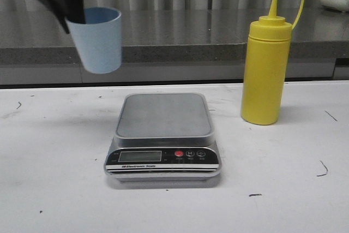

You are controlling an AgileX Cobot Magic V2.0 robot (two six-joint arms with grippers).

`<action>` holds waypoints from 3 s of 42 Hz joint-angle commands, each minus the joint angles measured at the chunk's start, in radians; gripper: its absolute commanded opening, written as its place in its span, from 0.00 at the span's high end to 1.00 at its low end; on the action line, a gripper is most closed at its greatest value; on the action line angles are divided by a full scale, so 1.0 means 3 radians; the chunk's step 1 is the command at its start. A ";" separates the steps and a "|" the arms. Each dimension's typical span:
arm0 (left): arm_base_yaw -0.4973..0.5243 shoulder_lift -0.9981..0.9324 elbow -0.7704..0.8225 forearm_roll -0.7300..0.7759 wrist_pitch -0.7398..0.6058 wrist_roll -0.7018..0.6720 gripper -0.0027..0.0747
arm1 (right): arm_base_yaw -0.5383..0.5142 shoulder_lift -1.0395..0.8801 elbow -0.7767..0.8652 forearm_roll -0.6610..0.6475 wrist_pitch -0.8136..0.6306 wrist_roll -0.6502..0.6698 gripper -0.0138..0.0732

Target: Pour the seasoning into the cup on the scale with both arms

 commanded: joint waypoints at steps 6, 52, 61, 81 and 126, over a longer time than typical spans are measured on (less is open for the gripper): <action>-0.0344 0.0112 -0.0488 -0.0024 0.0032 0.0003 0.99 | -0.0014 0.0042 -0.0108 0.0002 -0.0215 -0.0039 0.30; -0.0538 0.0454 -0.0642 -0.0016 0.0154 -0.0020 0.45 | -0.0014 0.0042 -0.0108 0.0002 -0.0215 -0.0039 0.30; -0.0531 -0.0168 -0.0498 -0.0001 0.0177 -0.0020 0.45 | -0.0014 0.0042 -0.0108 0.0002 -0.0215 -0.0039 0.30; -0.0024 -0.1970 0.1136 0.0033 -0.0457 -0.0020 0.45 | -0.0014 0.0042 -0.0108 0.0002 -0.0215 -0.0039 0.30; 0.0265 -0.3986 0.2881 -0.0017 -0.0600 -0.0020 0.47 | -0.0014 0.0042 -0.0108 0.0028 -0.0189 -0.0039 0.30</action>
